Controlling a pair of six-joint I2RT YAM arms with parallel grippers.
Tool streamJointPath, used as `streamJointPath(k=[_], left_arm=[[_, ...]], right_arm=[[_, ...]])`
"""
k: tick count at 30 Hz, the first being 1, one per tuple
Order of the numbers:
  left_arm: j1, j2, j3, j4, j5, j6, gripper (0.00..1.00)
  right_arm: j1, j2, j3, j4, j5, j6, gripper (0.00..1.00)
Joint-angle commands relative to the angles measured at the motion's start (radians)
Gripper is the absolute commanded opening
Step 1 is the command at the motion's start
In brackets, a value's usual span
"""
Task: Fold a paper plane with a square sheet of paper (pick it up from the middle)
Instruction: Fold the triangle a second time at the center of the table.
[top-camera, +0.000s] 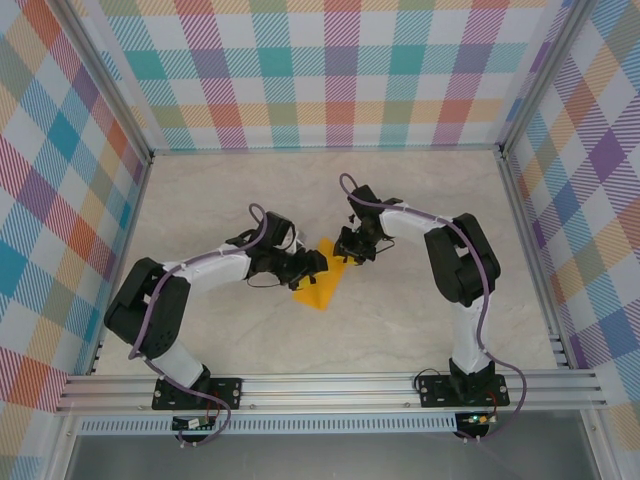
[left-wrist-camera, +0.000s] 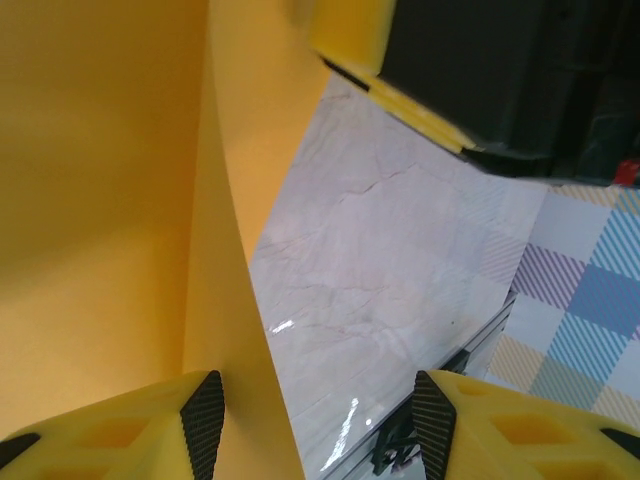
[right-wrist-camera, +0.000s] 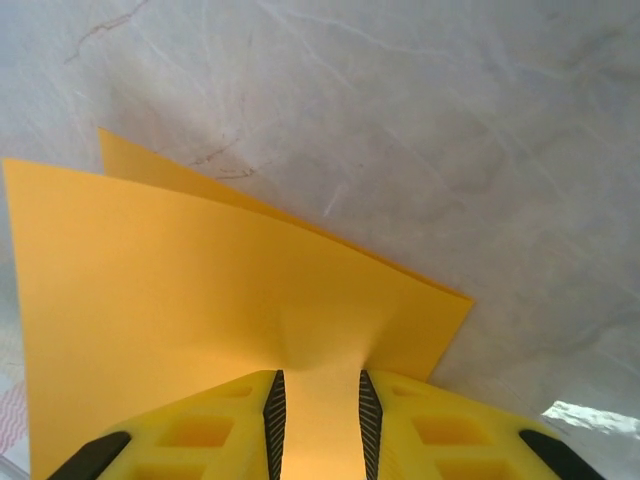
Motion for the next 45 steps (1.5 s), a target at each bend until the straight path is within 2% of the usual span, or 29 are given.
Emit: streamJointPath(k=[1,8,14,19,23,28,36,41,45], left_arm=[[-0.005,0.044,0.041,0.058,0.023,-0.032,0.55],[-0.006,0.089,0.041,0.112,0.007,-0.068,0.54],[-0.005,0.096,0.027,0.108,-0.029,-0.07,0.52],[-0.007,0.098,0.023,0.11,-0.054,-0.073,0.5],[-0.005,0.098,0.013,0.106,-0.075,-0.078,0.45],[-0.006,0.092,-0.001,0.113,-0.09,-0.084,0.39],[-0.006,0.092,-0.001,0.111,-0.101,-0.09,0.38],[-0.005,0.094,-0.002,0.112,-0.102,-0.092,0.38],[-0.006,0.093,-0.002,0.11,-0.104,-0.094,0.38]], right_arm=[[-0.002,0.027,0.028,-0.029,-0.032,-0.019,0.28],[-0.008,-0.022,0.023,-0.023,-0.068,-0.031,0.28],[-0.025,-0.123,-0.003,0.003,-0.113,-0.039,0.29],[-0.033,-0.256,-0.095,0.03,-0.133,-0.052,0.32],[-0.033,-0.333,-0.197,0.03,-0.144,-0.069,0.31],[-0.031,-0.415,-0.338,0.149,-0.272,-0.075,0.31],[0.014,-0.406,-0.369,0.189,-0.328,-0.08,0.41],[0.038,-0.369,-0.344,0.188,-0.323,-0.08,0.41],[0.051,-0.334,-0.322,0.185,-0.322,-0.083,0.38]])
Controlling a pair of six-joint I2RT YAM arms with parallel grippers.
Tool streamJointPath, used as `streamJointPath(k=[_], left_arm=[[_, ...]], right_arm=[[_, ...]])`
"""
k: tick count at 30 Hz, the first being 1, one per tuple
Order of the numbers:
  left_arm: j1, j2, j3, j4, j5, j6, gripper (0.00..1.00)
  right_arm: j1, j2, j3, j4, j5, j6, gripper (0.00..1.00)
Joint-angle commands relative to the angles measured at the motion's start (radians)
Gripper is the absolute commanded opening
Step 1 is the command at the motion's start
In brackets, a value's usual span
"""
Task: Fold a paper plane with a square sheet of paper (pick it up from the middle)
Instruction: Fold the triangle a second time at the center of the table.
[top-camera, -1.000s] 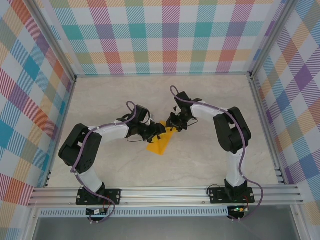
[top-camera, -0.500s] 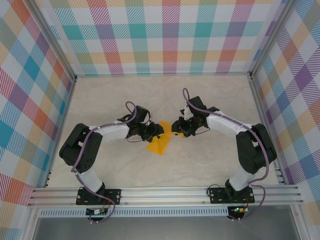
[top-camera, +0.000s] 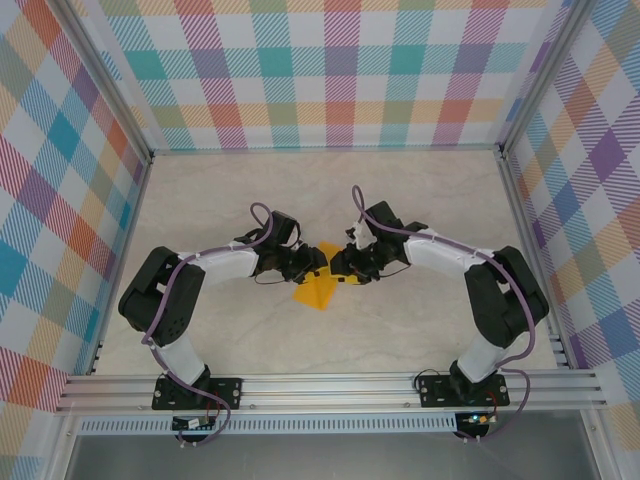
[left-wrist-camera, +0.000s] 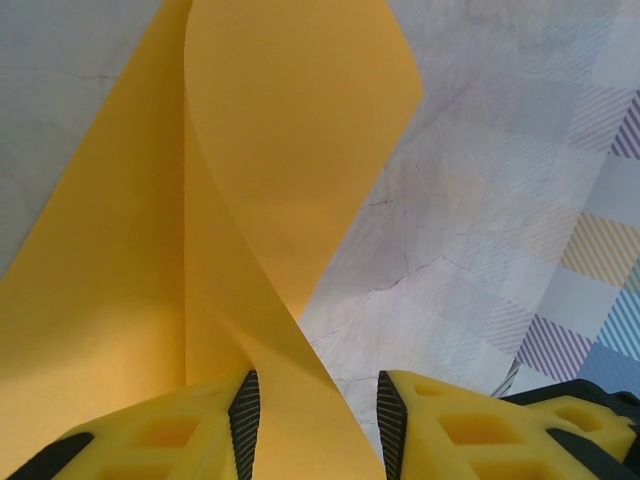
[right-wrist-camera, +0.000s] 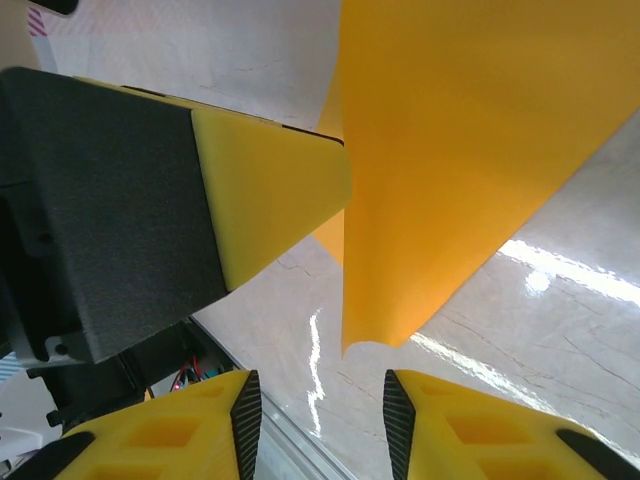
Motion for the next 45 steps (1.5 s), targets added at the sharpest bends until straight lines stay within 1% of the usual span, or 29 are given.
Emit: streamJointPath(k=[1,8,16,19,23,26,30,35,45], left_arm=[[-0.006,0.003,-0.016,0.017,-0.008,-0.008,0.38],[-0.005,0.002,-0.015,0.016,-0.009,-0.011,0.38],[-0.005,-0.014,-0.015,0.013,-0.012,-0.015,0.38],[-0.006,-0.017,-0.014,0.01,-0.014,-0.014,0.38],[-0.005,-0.017,-0.016,0.011,-0.013,-0.015,0.38],[-0.005,-0.015,-0.016,0.013,-0.012,-0.014,0.38],[-0.007,-0.015,-0.016,0.014,-0.013,-0.015,0.38],[-0.006,-0.025,-0.014,0.012,-0.014,-0.015,0.38],[-0.005,-0.093,-0.034,-0.018,-0.018,-0.006,0.39]], right_arm=[[0.01,0.038,0.038,0.02,-0.024,-0.023,0.37],[0.013,0.077,0.06,0.034,-0.021,-0.021,0.31],[0.013,0.101,0.069,0.039,-0.025,-0.023,0.13],[0.012,0.102,0.065,0.038,-0.028,-0.025,0.13],[0.013,0.097,0.057,0.035,-0.034,-0.03,0.18],[0.014,0.093,0.049,0.032,-0.035,-0.033,0.19],[0.013,0.094,0.041,0.032,-0.04,-0.037,0.15],[0.014,0.097,0.043,0.028,-0.02,-0.04,0.06],[0.013,0.129,0.071,-0.006,0.072,-0.106,0.03]])
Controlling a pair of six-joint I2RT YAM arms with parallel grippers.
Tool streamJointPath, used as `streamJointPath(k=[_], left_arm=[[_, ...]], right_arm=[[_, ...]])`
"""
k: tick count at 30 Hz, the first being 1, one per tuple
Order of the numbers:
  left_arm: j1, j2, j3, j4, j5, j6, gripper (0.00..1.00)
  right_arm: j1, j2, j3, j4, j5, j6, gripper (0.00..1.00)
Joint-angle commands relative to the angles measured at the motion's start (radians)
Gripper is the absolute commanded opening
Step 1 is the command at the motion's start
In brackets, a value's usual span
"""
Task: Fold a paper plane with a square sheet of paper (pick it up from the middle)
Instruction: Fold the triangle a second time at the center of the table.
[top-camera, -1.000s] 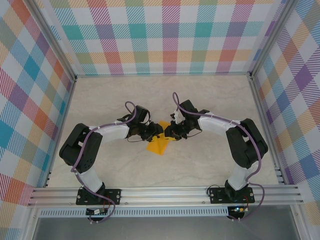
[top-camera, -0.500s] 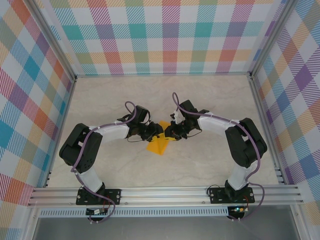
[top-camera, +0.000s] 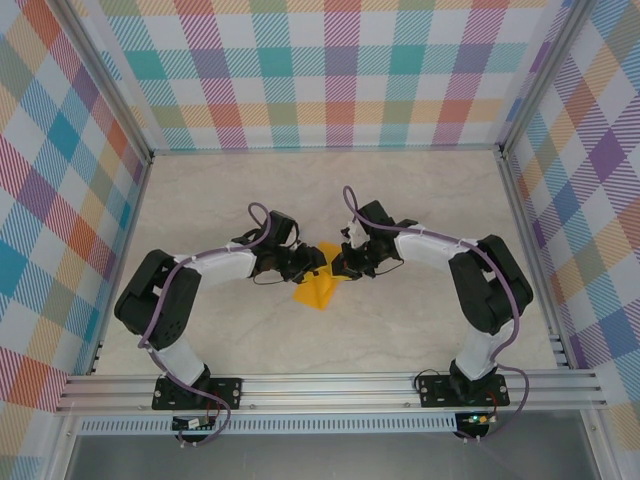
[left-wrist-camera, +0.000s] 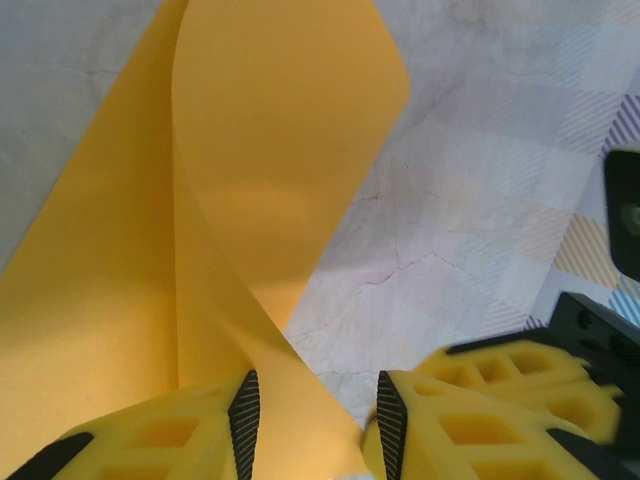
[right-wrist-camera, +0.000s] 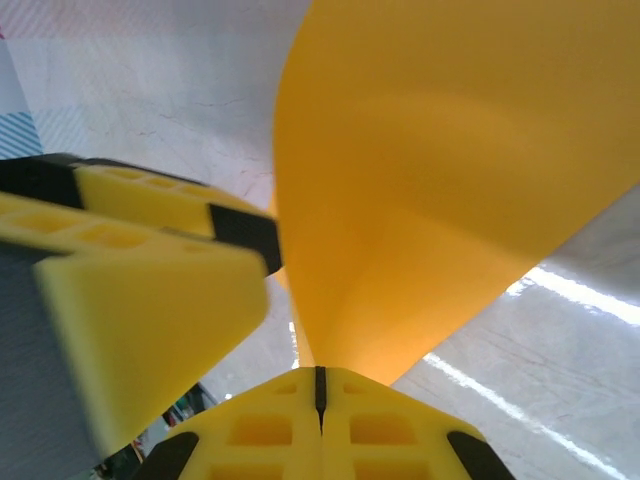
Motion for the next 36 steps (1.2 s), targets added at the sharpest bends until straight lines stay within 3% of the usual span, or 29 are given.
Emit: streamJointPath(k=[1,20,36], left_arm=[[-0.005,-0.06,-0.023,-0.014,-0.01,0.003,0.38],[-0.036,-0.016,-0.044,0.044,0.076,0.003,0.26],[-0.054,0.048,-0.048,0.072,0.095,-0.002,0.24]], right_arm=[[0.007,0.03,0.031,-0.029,0.044,-0.07,0.03],[0.007,0.128,0.118,-0.079,0.092,-0.18,0.01],[0.007,0.159,0.134,-0.093,0.099,-0.192,0.01]])
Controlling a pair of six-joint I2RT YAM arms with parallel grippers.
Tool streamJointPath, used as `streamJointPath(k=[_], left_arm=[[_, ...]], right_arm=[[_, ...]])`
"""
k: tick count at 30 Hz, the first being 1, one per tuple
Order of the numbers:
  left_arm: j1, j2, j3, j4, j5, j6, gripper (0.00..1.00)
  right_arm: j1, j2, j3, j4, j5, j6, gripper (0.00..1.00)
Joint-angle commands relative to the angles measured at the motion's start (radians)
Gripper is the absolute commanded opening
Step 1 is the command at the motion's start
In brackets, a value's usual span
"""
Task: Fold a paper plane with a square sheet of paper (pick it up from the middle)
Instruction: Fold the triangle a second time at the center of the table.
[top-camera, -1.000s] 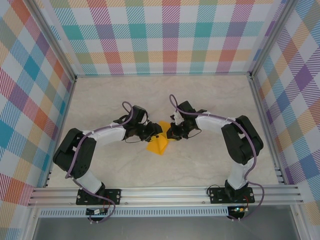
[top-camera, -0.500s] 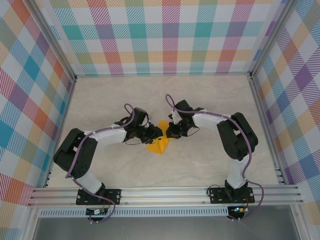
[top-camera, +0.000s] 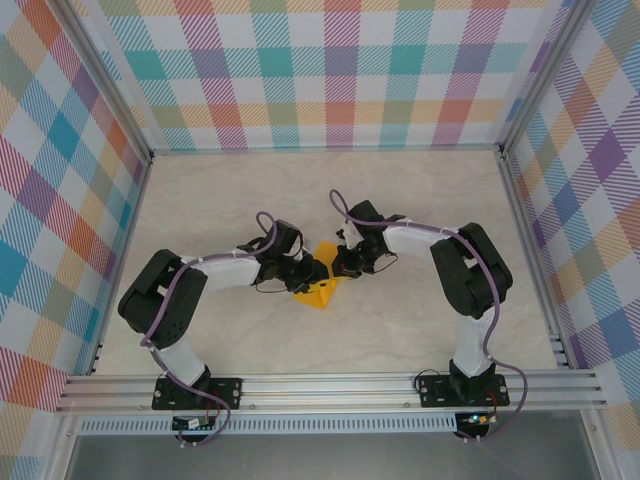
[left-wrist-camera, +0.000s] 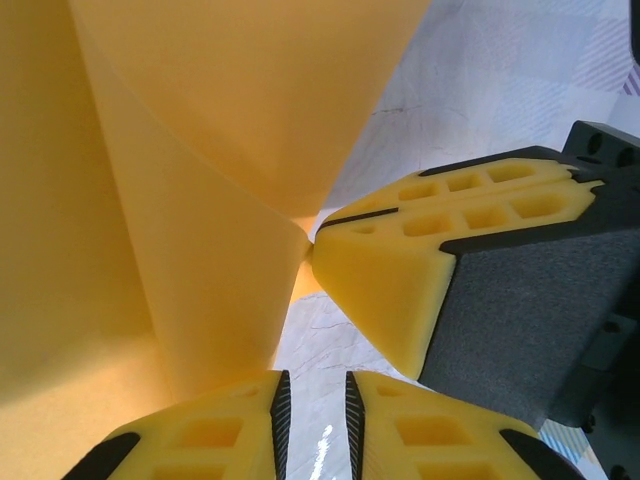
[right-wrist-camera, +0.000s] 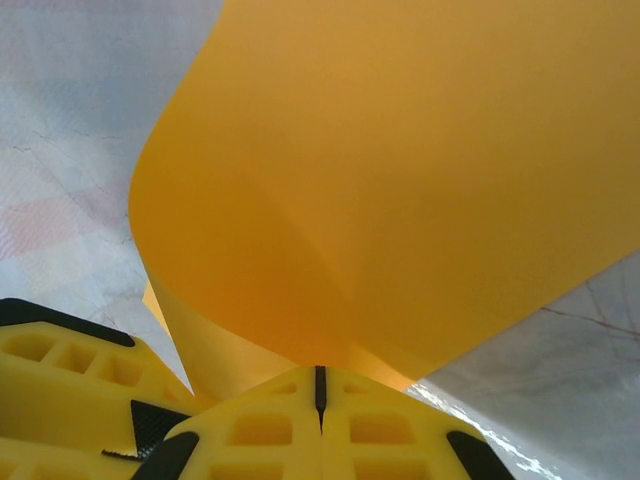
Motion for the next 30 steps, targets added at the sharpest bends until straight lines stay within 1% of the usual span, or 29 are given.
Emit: streamJointPath(k=[1,18,26,30], left_arm=[[-0.01,0.023,0.001,0.015,0.02,-0.002,0.23],[-0.01,0.043,-0.011,0.018,0.015,-0.004,0.23],[-0.011,0.036,-0.013,0.025,0.031,-0.002,0.23],[-0.011,0.014,-0.022,0.048,0.048,-0.007,0.23]], right_arm=[[0.007,0.019,0.033,-0.022,0.006,-0.032,0.01],[0.007,0.042,0.056,-0.035,0.018,-0.039,0.01],[0.007,0.03,0.037,-0.04,-0.024,-0.041,0.02],[0.007,0.022,0.024,-0.041,-0.024,-0.044,0.02]])
